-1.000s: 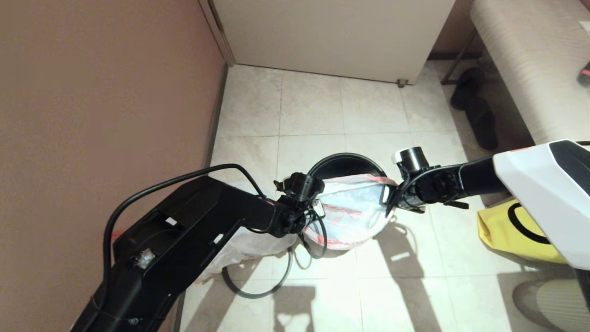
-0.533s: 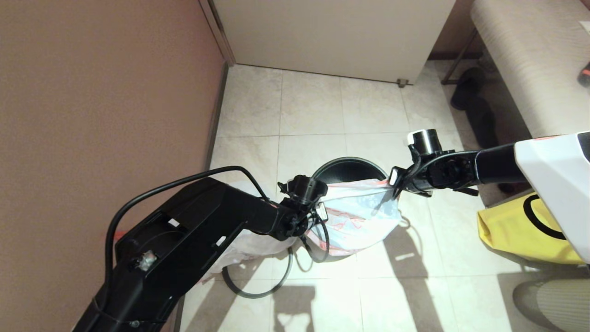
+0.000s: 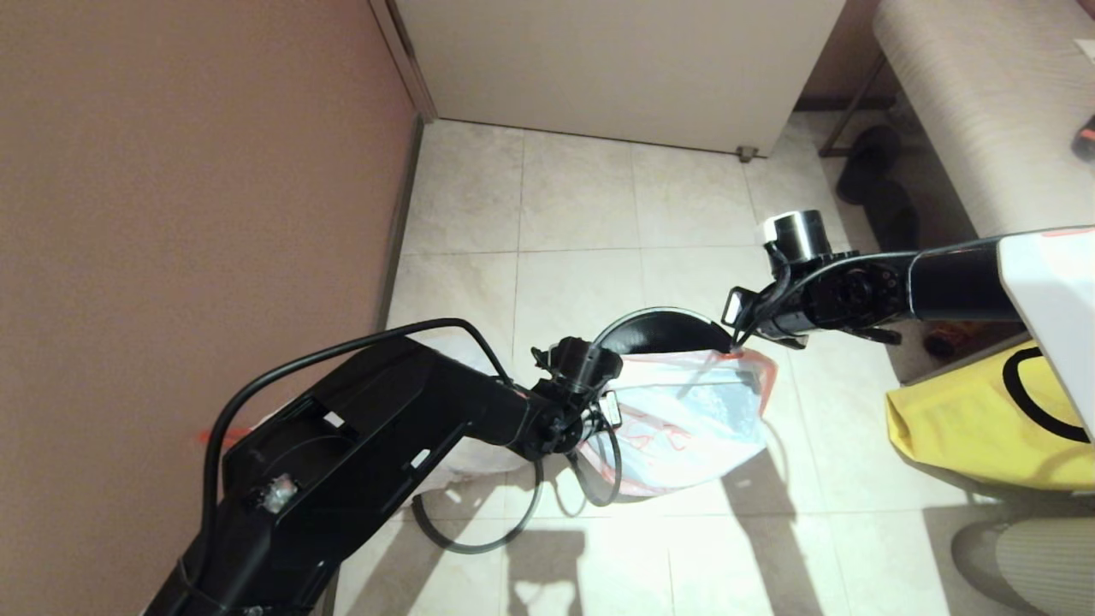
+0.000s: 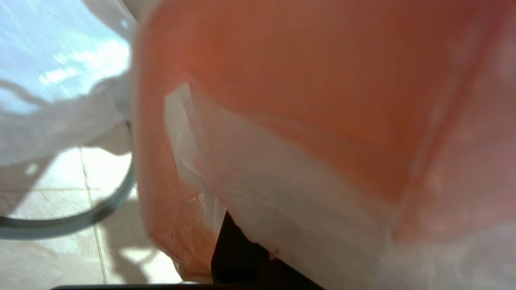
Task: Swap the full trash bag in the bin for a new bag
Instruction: Put the new garbage bag on the trash can
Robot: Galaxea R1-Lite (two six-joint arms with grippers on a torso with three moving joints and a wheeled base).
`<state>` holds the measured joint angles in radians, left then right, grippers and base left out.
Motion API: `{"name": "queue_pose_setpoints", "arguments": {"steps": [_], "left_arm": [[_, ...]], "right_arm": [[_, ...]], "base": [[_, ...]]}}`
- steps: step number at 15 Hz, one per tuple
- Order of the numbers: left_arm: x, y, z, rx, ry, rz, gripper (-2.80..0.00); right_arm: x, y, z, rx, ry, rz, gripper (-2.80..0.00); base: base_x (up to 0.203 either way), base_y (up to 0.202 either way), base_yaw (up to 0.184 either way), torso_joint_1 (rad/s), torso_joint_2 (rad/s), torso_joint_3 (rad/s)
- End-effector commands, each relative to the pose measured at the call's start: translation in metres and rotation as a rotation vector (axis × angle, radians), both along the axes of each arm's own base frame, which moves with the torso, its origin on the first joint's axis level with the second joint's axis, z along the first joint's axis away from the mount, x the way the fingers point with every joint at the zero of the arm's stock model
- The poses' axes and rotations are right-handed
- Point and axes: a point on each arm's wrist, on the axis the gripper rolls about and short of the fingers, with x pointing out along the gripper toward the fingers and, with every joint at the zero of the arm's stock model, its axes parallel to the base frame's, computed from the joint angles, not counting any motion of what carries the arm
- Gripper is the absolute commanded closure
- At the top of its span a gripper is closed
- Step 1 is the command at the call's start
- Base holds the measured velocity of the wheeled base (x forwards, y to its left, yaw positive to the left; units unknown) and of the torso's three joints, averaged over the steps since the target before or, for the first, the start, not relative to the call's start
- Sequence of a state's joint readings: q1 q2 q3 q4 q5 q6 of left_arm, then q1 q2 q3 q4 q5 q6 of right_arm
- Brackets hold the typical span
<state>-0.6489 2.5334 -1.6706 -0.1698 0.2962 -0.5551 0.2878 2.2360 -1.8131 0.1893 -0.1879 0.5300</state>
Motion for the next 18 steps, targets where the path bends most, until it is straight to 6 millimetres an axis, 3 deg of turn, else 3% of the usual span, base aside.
{"name": "queue_pose_setpoints", "arguments": {"steps": [1, 3, 6, 10, 13, 18], "left_arm": [[-0.002, -0.001, 0.001, -0.006, 0.002, -0.006, 0.00], [0.000, 0.001, 0.003, -0.012, -0.001, -0.001, 0.00], [-0.001, 0.001, 0.007, -0.018, -0.005, -0.003, 0.00], [-0.004, 0.003, 0.038, -0.057, -0.049, -0.012, 0.00], [-0.009, 0.006, 0.060, -0.073, -0.066, -0.020, 0.00], [-0.011, 0.011, 0.047, -0.063, 0.038, -0.076, 0.00]], "right_arm": [[-0.014, 0.001, 0.016, 0.004, 0.004, 0.010, 0.00], [-0.040, 0.002, 0.035, 0.031, 0.063, 0.048, 0.00], [-0.066, 0.005, 0.030, -0.044, 0.239, 0.167, 0.00], [-0.069, 0.010, 0.034, -0.112, 0.224, 0.241, 0.00], [-0.066, 0.000, 0.040, -0.111, 0.203, 0.230, 0.00], [-0.065, 0.000, 0.037, -0.142, 0.213, 0.406, 0.00]], "base": [[0.000, 0.000, 0.000, 0.000, 0.00, 0.000], [0.000, 0.000, 0.000, 0.000, 0.00, 0.000], [0.000, 0.000, 0.000, 0.000, 0.00, 0.000], [0.000, 0.000, 0.000, 0.000, 0.00, 0.000], [0.000, 0.000, 0.000, 0.000, 0.00, 0.000], [0.000, 0.000, 0.000, 0.000, 0.00, 0.000]]}}
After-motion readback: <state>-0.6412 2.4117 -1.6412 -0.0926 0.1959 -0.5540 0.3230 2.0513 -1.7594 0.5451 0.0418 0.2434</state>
